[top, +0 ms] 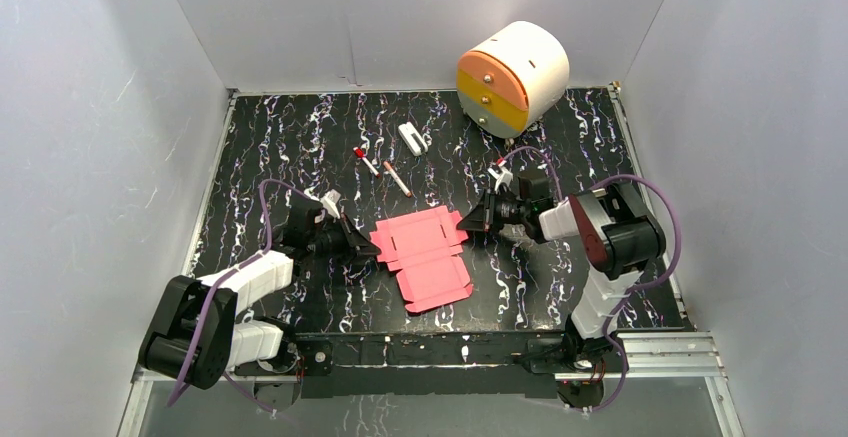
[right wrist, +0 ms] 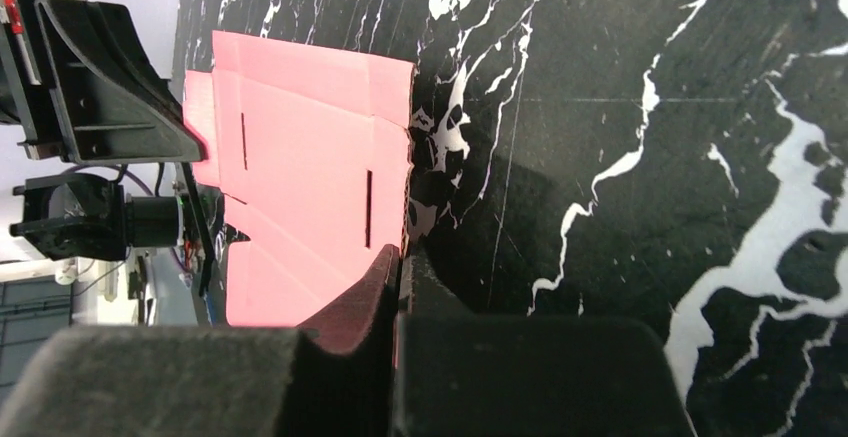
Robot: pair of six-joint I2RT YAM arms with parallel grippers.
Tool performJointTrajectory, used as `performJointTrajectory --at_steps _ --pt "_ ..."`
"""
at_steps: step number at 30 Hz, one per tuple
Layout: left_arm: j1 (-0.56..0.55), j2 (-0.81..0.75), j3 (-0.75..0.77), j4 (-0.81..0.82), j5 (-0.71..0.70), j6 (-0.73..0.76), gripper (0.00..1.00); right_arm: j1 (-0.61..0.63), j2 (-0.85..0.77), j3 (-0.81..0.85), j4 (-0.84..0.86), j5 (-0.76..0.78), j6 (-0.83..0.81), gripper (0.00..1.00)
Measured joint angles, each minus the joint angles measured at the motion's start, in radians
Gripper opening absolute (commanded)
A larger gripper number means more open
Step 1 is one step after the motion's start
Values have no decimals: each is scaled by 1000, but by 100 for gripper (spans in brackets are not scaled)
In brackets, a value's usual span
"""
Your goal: Fold the paper box
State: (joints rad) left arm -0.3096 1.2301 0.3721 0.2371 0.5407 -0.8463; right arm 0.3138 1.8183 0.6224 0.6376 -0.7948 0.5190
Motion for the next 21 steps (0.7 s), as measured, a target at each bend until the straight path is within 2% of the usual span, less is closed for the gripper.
performJointTrajectory --at_steps 10,14,17,21 --pt "-13 12 47 -3 -1 4 2 -86 -173 -64 -85 -40 -20 0" --pt "-14 71 94 -30 -9 16 11 -93 -223 -71 -125 -33 -44 0" --pt "-13 95 107 -54 -29 26 25 -99 -245 -103 -149 -3 -60 0" --pt "-1 97 115 -89 -59 35 38 -118 -260 -153 -186 38 -74 0"
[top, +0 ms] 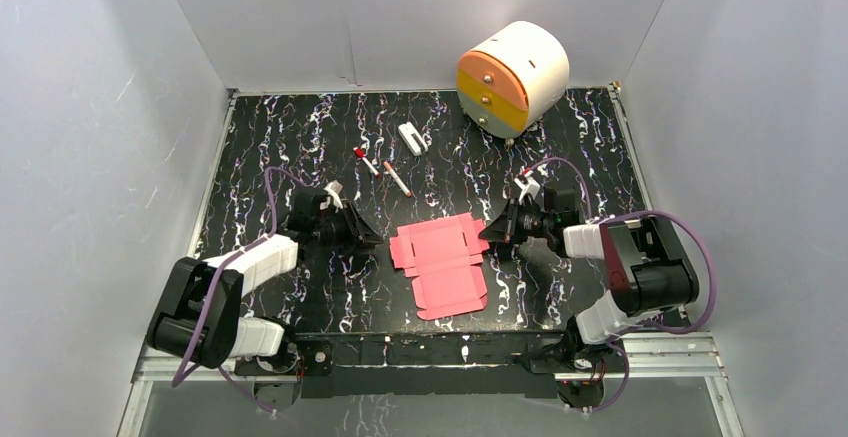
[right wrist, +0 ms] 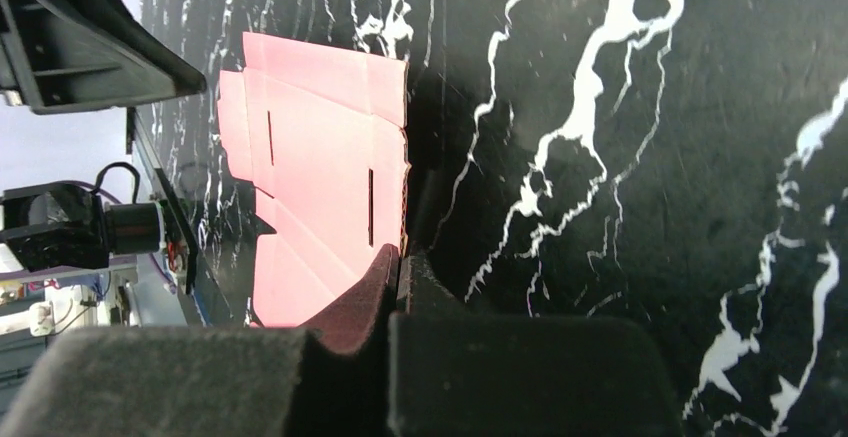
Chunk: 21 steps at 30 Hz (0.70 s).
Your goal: Fold the paper box
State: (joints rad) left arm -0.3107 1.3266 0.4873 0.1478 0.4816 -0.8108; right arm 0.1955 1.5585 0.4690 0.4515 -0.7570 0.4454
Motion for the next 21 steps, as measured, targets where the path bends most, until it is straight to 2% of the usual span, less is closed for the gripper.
performJointTrajectory --at_steps 5,9,21 --pt "0 0 32 -14 -8 4 49 -2 -36 -32 -17 33 -4 0" --pt "0 31 72 -16 -6 8 52 -2 -66 -45 -15 50 -3 0" --pt "-68 249 230 -2 -1 33 45 -2 -93 -71 3 71 9 0"
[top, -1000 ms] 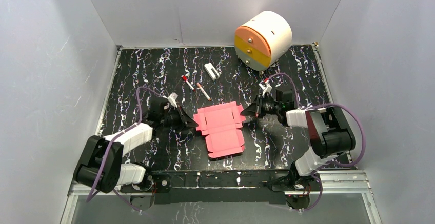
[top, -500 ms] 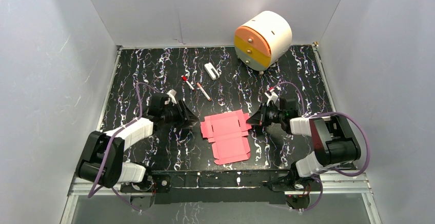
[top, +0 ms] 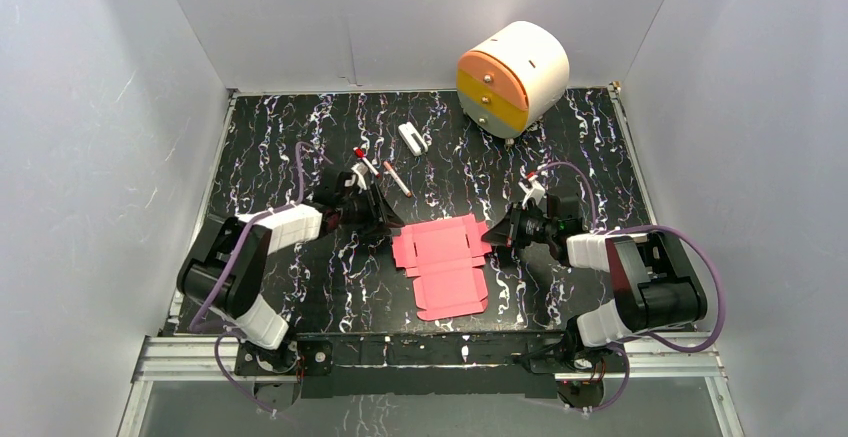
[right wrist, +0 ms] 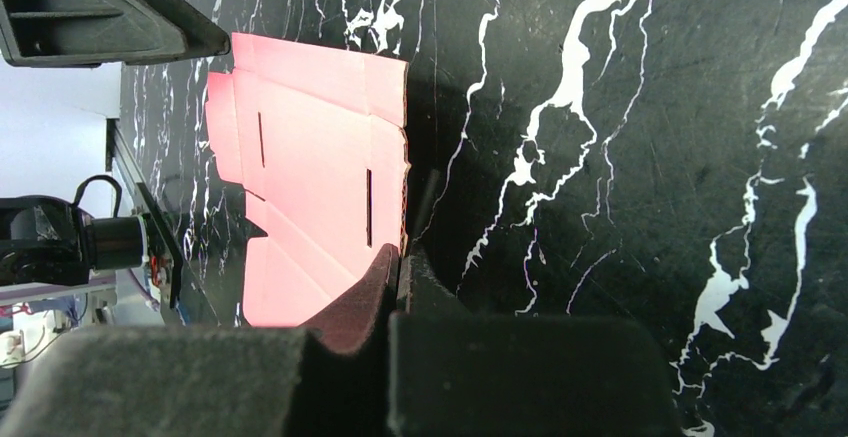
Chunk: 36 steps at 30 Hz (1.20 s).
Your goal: Fold the paper box
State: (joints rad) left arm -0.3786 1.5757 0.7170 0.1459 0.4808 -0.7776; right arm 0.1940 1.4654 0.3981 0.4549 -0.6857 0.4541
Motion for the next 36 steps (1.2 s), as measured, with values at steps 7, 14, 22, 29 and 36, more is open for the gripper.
performJointTrajectory --at_steps 7,14,22,29,36 --pt "-33 76 40 12 7 15 38 0 0 -4 11 2 9 0" --pt "-56 106 56 10 4 29 24 0 0 -4 18 2 10 0" --pt "-109 106 121 -59 -79 100 19 6 0 -4 16 19 5 0" --pt "-170 106 177 -165 -214 174 17 31 0 -4 4 52 -15 0" --pt "-226 106 208 -224 -325 228 17 56 -1 -4 -24 94 -32 0"
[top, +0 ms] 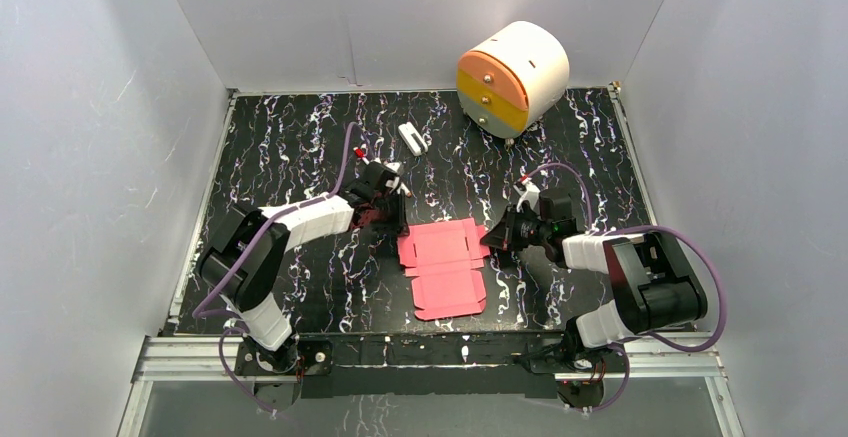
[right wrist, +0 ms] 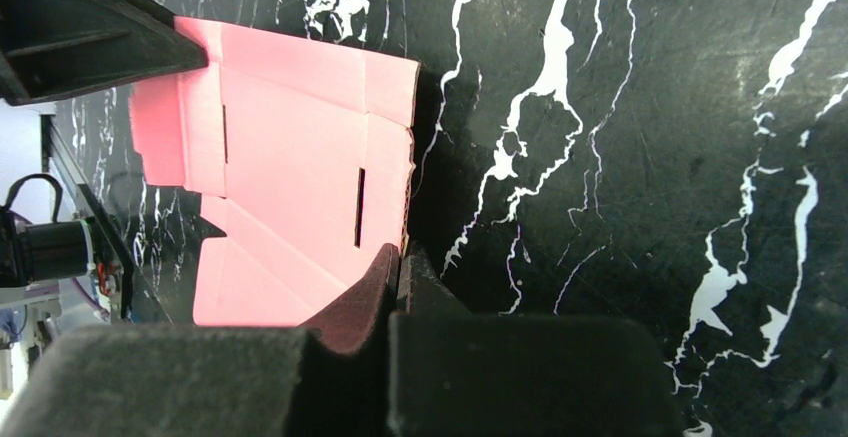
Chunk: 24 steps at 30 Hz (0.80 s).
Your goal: Fold the paper box
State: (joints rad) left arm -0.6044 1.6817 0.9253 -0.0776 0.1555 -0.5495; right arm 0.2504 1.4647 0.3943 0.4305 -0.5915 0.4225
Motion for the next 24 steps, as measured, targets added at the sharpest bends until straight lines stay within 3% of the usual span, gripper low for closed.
performJointTrajectory --at_steps 14,24 --pt "-139 8 157 -138 -212 103 19 43 -44 1 -63 80 -11 0" --pt "-171 138 255 -255 -323 86 16 80 -52 23 -98 143 -10 3"
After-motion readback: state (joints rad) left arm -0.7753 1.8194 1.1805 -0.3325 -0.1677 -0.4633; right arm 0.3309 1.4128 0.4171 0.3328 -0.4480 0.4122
